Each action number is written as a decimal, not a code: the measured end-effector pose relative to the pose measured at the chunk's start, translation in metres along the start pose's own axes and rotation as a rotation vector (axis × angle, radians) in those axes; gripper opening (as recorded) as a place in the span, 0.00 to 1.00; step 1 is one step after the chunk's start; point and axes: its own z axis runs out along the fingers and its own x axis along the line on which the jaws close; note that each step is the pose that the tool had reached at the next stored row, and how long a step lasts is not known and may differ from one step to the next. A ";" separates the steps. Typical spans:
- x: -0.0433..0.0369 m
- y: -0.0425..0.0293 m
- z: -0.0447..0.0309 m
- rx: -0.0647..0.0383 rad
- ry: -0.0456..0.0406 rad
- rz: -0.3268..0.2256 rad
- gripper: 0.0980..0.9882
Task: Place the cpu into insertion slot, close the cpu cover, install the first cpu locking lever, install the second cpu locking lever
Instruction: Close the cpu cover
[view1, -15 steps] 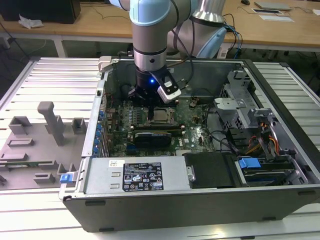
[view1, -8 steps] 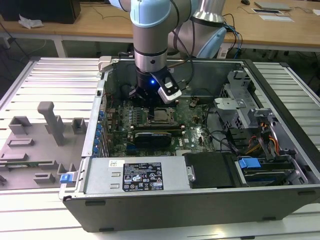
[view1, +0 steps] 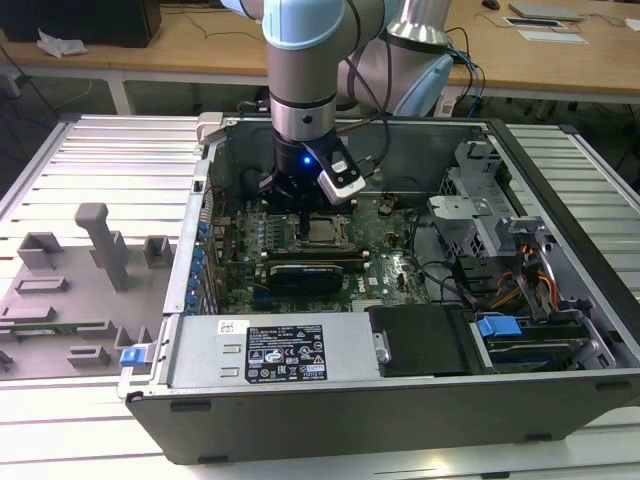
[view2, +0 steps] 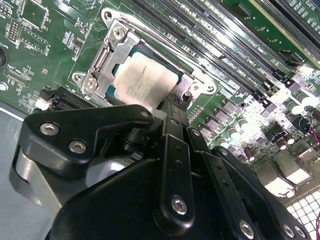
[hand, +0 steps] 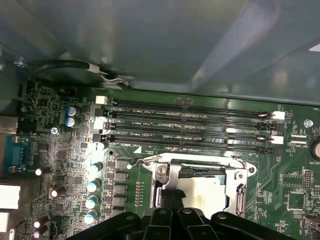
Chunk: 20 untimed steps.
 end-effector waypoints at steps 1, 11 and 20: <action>0.0003 0.0000 0.0007 0.000 0.0000 0.000 0.01; -0.0049 -0.0112 0.0006 0.000 0.0001 0.000 0.01; -0.0045 -0.0138 0.0058 -0.001 -0.0002 0.000 0.01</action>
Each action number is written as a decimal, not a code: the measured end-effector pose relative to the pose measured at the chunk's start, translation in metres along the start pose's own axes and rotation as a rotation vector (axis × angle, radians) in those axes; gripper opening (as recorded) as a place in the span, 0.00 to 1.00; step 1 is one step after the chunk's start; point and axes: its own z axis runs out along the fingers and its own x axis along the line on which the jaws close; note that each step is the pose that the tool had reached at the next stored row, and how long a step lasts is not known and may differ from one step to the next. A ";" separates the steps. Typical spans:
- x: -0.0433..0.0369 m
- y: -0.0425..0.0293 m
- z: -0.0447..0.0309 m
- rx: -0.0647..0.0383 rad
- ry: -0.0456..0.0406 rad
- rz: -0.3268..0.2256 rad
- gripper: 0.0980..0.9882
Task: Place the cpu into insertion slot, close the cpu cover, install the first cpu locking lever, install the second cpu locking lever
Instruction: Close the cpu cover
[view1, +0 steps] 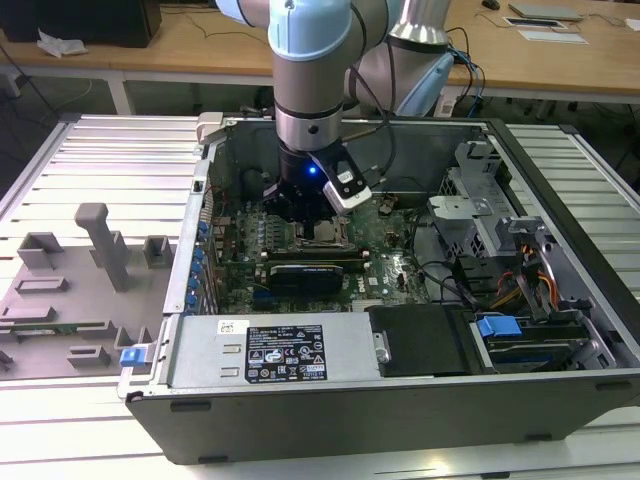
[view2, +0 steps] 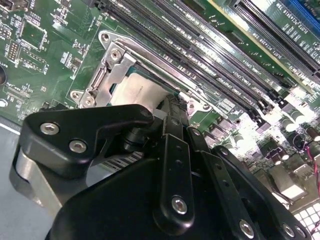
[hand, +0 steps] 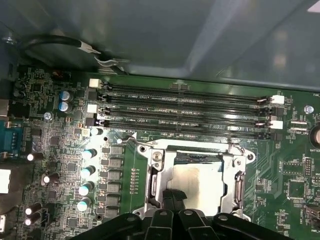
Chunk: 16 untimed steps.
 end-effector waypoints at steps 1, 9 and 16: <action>0.0001 -0.0001 0.0006 0.000 0.0001 0.000 0.01; -0.0006 0.0074 0.0009 -0.001 -0.0002 0.000 0.01; -0.0072 0.0080 0.0012 -0.001 0.0014 0.000 0.01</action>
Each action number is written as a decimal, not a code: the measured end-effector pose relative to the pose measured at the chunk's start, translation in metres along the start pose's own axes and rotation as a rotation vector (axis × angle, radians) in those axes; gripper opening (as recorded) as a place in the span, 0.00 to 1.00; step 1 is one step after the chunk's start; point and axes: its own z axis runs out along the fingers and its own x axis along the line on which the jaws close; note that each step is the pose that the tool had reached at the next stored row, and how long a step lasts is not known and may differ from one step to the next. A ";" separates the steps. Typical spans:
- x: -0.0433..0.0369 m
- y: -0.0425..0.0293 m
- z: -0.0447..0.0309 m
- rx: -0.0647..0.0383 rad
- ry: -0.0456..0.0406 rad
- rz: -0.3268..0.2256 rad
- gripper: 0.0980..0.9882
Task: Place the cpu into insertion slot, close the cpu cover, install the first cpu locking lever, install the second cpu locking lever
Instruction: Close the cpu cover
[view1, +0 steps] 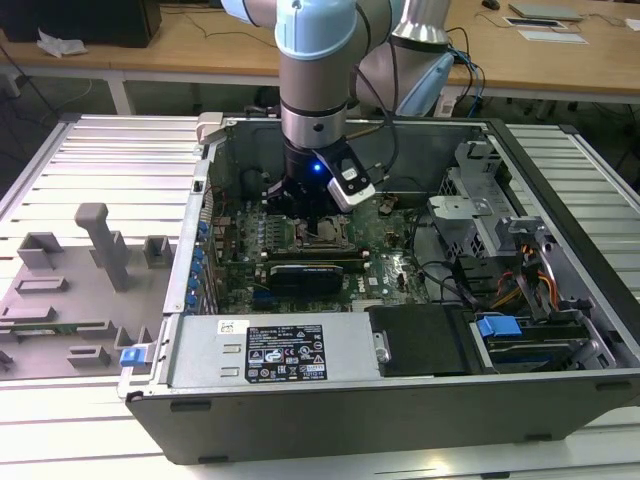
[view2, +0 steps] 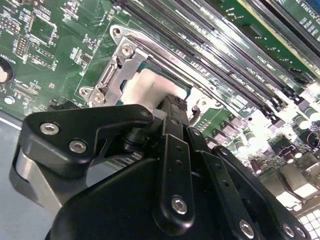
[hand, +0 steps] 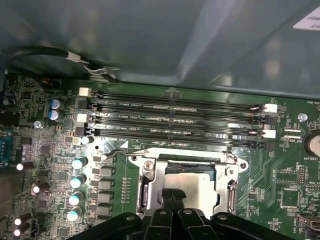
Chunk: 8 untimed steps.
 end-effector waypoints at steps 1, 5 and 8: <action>-0.0001 0.0005 -0.0002 0.000 0.0000 0.000 0.01; -0.0005 0.0053 -0.0014 0.000 0.0002 0.000 0.01; -0.0014 0.0072 -0.0012 0.000 0.0003 0.000 0.01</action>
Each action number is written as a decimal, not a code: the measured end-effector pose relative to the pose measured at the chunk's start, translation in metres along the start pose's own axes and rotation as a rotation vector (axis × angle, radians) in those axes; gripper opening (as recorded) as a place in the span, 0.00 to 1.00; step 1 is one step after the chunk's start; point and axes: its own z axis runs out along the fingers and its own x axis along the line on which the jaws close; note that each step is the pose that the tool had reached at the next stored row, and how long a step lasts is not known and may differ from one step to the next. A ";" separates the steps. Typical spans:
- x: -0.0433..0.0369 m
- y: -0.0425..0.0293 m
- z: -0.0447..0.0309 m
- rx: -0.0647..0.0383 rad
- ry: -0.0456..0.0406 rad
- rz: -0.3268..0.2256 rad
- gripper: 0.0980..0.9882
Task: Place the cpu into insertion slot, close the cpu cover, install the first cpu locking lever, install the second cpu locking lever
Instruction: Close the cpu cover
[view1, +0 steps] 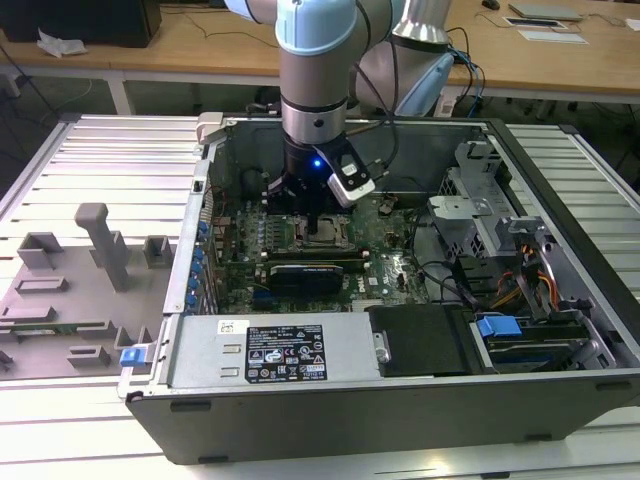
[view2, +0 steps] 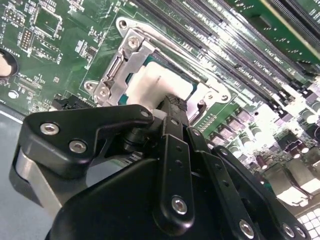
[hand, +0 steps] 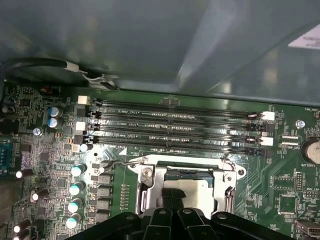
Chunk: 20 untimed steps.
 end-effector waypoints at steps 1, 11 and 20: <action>-0.0008 0.0006 0.0002 0.000 0.0000 0.000 0.01; -0.0176 0.0018 0.0038 0.014 0.0013 0.000 0.01; -0.0125 0.0028 -0.0019 0.014 -0.0013 -0.007 0.01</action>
